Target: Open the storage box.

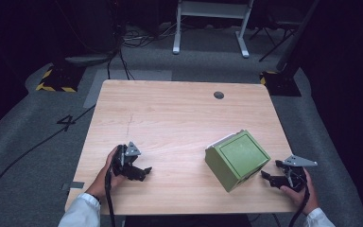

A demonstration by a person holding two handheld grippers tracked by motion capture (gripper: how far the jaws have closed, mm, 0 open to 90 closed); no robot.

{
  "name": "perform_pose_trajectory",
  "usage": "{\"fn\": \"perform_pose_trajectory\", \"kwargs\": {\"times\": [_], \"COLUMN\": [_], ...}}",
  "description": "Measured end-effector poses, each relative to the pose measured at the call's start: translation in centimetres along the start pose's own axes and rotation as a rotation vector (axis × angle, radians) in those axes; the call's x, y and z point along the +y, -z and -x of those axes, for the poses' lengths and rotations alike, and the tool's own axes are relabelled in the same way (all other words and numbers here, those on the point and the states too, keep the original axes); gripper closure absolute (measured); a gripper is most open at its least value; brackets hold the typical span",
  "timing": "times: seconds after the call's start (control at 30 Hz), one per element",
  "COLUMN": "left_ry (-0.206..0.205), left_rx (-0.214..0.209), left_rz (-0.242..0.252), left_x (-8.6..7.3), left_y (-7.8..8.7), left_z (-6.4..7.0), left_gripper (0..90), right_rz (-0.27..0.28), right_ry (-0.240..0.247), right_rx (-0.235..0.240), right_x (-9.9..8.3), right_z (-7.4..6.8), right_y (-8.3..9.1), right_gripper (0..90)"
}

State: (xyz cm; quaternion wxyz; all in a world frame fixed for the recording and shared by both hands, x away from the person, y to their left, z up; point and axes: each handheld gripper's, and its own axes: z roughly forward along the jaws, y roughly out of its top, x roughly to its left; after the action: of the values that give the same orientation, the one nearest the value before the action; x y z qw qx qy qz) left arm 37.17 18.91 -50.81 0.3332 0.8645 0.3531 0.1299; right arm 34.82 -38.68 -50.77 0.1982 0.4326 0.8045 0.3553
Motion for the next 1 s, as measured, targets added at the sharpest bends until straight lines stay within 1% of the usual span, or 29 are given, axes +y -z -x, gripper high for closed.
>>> {"fn": "perform_pose_trajectory", "kwargs": {"times": [0.13,0.23,0.27,0.3,0.33,0.37,0.4,0.43,0.47,0.5,0.53,0.57,0.6,0.63,0.7,0.77,0.83,0.87,0.93,1.0], "left_ry": [-0.013,-0.036,-0.031,-0.028,-0.041,-0.043,-0.051,-0.049,-0.049,-0.052,-0.060,-0.064,-0.066,-0.065,-0.069,-0.093,-0.108,-0.108,-0.119,-0.134], "left_rx": [-0.009,-0.023,-0.020,-0.028,-0.051,-0.068,-0.088,-0.106,-0.111,-0.133,-0.141,-0.144,-0.151,-0.166,-0.184,-0.196,-0.214,-0.228,-0.221,-0.245], "left_rz": [-0.005,-0.016,-0.012,-0.006,0.009,0.030,0.032,0.030,0.039,0.056,0.064,0.072,0.086,0.111,0.135,0.152,0.170,0.181,0.196,0.216], "left_x": [0.1,0.4,0.6,0.9,1.2,1.4,1.8,2.4,2.7,3.2,3.6,4.2,4.8,5.5,6.7,7.8,9.1,9.7,10.9,12.3], "left_y": [0.0,-0.1,-0.2,-0.2,-0.1,-0.1,-0.1,-0.2,-0.2,-0.2,-0.2,-0.2,-0.2,-0.3,-0.4,-0.6,-1.0,-1.3,-1.6,-2.1], "left_z": [-0.1,-0.3,-0.2,-0.2,-0.2,-0.1,0.1,0.3,0.5,0.6,0.7,0.9,1.0,1.2,1.6,2.0,2.4,2.6,2.9,3.2], "left_gripper": [0.2,0.5,1.5,5.3,15.5,26.3,26.1,19.4,17.3,20.9,25.3,25.7,24.0,23.3,23.4,23.4,23.4,23.4,23.5,23.8], "right_rz": [-0.001,0.000,0.000,0.000,0.000,0.000,0.000,0.001,0.001,0.000,0.000,0.001,0.001,0.000,0.000,0.001,0.001,0.001,0.001,0.001], "right_ry": [0.003,0.005,0.005,0.005,0.005,0.006,0.006,0.005,0.006,0.005,0.006,0.006,0.007,0.007,0.007,0.007,0.007,0.007,0.007,0.007], "right_rx": [0.004,0.006,0.006,0.006,0.006,0.006,0.005,0.005,0.005,0.005,0.005,0.005,0.005,0.005,0.006,0.005,0.005,0.005,0.006,0.006], "right_x": [0.0,0.0,0.0,0.0,0.0,0.0,0.0,0.0,0.0,0.0,0.0,0.0,0.0,0.0,0.0,0.0,0.0,0.0,0.0,0.0], "right_z": [0.0,0.0,0.0,0.0,0.0,0.0,0.0,0.0,0.0,0.0,0.0,0.0,0.0,0.0,0.0,0.0,0.0,0.0,0.0,0.0], "right_y": [0.0,0.0,0.0,0.0,0.0,0.0,0.0,0.0,0.0,0.0,0.0,0.0,0.0,0.0,0.0,0.0,0.0,0.0,0.0,0.0], "right_gripper": [15.6,15.6,15.6,15.6,15.6,15.6,15.6,15.6,15.7,15.6,15.7,15.7,15.7,15.6,15.6,15.6,15.6,15.6,15.6,15.6]}}
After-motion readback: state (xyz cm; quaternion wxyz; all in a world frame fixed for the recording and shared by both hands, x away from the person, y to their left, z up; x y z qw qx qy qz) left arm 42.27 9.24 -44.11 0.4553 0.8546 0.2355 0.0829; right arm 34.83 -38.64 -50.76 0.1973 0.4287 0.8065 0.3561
